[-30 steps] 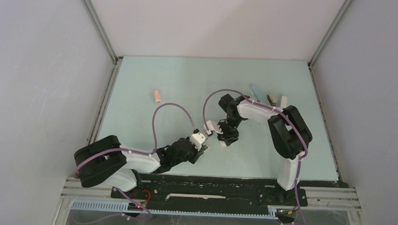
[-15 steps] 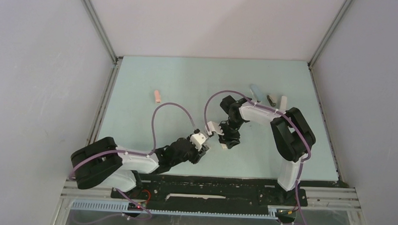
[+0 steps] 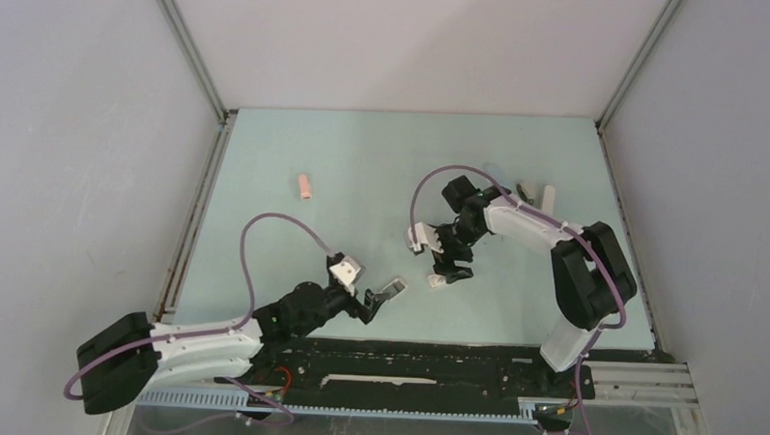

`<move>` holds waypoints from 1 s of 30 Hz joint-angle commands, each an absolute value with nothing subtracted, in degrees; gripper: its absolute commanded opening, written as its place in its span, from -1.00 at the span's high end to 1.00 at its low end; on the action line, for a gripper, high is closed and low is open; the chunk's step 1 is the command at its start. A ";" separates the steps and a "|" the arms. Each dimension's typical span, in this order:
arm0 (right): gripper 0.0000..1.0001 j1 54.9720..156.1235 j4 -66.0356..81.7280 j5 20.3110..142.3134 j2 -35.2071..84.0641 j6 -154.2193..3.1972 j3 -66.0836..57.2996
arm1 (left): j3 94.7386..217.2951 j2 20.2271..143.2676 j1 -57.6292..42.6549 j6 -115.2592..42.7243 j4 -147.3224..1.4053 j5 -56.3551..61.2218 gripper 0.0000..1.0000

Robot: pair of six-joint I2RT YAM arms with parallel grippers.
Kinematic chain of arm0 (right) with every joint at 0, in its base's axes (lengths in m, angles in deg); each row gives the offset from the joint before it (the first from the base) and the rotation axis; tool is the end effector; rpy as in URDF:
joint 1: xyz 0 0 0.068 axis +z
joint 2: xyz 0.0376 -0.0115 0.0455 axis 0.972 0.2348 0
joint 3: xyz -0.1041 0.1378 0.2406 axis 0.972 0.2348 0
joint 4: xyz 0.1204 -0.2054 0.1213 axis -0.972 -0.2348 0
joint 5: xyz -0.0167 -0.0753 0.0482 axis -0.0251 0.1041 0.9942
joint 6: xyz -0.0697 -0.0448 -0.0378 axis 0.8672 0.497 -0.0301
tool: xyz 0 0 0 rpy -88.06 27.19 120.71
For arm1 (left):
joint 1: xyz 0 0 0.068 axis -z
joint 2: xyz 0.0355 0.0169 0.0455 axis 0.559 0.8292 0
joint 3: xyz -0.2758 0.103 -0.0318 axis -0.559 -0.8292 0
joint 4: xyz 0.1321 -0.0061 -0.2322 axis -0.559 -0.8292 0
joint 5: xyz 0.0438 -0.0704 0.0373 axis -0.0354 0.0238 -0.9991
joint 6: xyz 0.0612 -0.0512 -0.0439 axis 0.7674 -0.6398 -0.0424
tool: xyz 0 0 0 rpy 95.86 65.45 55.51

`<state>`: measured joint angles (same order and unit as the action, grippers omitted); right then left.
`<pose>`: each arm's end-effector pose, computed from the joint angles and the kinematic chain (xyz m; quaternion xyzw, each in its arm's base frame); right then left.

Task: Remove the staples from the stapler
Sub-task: Move the shell to the center of the board.

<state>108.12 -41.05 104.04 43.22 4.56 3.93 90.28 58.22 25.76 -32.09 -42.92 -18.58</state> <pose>0.2619 0.2102 0.1697 -0.7747 0.5720 0.2206 0.1552 0.1217 -0.1728 0.1679 0.2819 0.7299 -0.2685 0.5619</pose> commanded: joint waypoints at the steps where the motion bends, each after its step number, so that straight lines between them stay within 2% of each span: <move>1: -0.69 106.57 -39.91 106.82 37.88 6.10 5.54 | 85.06 50.45 26.04 -32.43 -38.36 -21.65 -0.97; 6: -0.71 104.82 -39.92 110.43 33.57 9.57 7.58 | 79.29 43.75 25.95 -33.41 -32.96 -21.95 -1.00; 8: -0.71 104.27 -40.12 112.54 32.30 11.41 8.37 | 77.37 44.28 25.95 -31.54 -27.75 -17.87 -1.00; 11: -0.72 104.06 -40.99 114.38 32.34 14.17 9.00 | 76.44 50.13 25.95 -29.07 -21.30 -14.34 -1.00; 18: -0.71 104.14 -40.34 112.79 34.09 13.61 9.02 | 81.52 67.06 26.21 -27.64 -18.92 -15.93 -0.86; 30: -0.70 104.74 -38.43 110.42 36.27 11.26 9.06 | 86.24 83.53 26.72 -27.09 -15.03 -15.62 -0.59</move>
